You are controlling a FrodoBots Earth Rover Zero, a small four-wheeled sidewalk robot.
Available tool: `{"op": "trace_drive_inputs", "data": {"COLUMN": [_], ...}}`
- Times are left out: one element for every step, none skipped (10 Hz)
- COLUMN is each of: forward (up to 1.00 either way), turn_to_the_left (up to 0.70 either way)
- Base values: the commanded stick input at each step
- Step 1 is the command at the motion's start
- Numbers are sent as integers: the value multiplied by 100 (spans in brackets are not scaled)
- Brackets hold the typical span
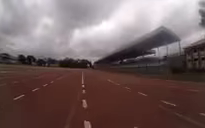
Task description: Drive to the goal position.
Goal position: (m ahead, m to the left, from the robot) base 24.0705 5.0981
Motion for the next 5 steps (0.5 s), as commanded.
{"op": "trace_drive_inputs", "data": {"forward": [70,70,70,70,70], "turn_to_the_left": [0,0,0,0,0]}}
